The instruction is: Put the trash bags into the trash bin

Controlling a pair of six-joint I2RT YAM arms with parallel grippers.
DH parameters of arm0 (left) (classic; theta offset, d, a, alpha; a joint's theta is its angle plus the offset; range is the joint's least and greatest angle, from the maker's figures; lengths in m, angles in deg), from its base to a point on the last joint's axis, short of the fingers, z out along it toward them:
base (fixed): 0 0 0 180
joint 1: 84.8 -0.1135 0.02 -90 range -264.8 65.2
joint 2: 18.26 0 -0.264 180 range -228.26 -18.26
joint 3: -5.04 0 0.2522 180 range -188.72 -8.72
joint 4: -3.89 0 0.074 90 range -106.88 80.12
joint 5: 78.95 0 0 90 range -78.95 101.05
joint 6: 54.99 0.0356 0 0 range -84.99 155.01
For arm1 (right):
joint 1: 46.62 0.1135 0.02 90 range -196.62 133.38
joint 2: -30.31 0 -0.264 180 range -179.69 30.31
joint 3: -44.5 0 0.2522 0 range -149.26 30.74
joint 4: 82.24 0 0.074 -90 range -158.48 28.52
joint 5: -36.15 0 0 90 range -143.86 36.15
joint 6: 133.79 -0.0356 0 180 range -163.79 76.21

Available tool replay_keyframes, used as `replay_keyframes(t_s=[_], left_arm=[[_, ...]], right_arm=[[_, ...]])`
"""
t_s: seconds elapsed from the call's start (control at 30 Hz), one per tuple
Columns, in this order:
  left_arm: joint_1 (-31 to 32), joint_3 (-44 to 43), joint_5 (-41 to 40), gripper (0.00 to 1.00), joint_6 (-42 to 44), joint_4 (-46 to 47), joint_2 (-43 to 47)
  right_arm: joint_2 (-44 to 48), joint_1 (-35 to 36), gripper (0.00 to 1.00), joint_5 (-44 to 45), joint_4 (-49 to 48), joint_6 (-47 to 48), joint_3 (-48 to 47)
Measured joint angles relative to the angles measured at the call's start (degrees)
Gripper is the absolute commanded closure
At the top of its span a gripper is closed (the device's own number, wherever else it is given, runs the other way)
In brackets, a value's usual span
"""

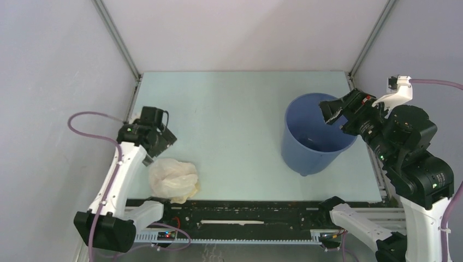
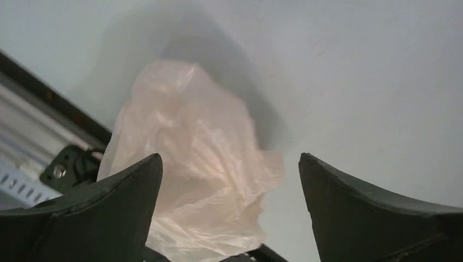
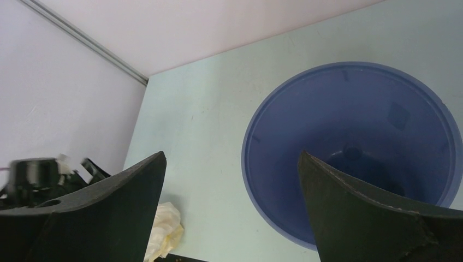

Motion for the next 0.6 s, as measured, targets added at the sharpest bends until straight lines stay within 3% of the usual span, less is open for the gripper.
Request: replay_keyframes(t_s=[0.13, 0.27, 0.4, 0.5, 0.6], left_arm=[[0.4, 11.3, 0.5, 0.0, -5.9, -0.1, 1.1], [0.4, 17.3, 1.2, 0.01, -8.7, 1.9, 0.1], [0.4, 21.9, 3.9, 0.16, -11.7, 5.9, -5.7], [1.0, 23.3, 5.1, 0.35, -13.1, 7.3, -7.4], [1.4, 22.6, 4.9, 0.44, -13.5, 7.7, -7.5]], right_arm=[[0.2, -0.1, 0.0, -0.2, 0.2, 0.0, 0.3], [-0.2, -0.2, 0.0, -1.6, 1.3, -0.2, 0.2], [-1.1, -0.2, 0.0, -5.5, 3.1, -0.2, 0.3], [-1.9, -0.2, 0.0, -9.3, 4.6, -0.2, 1.4], [-2.6, -0.2, 0.0, -11.6, 6.7, -0.5, 3.8]])
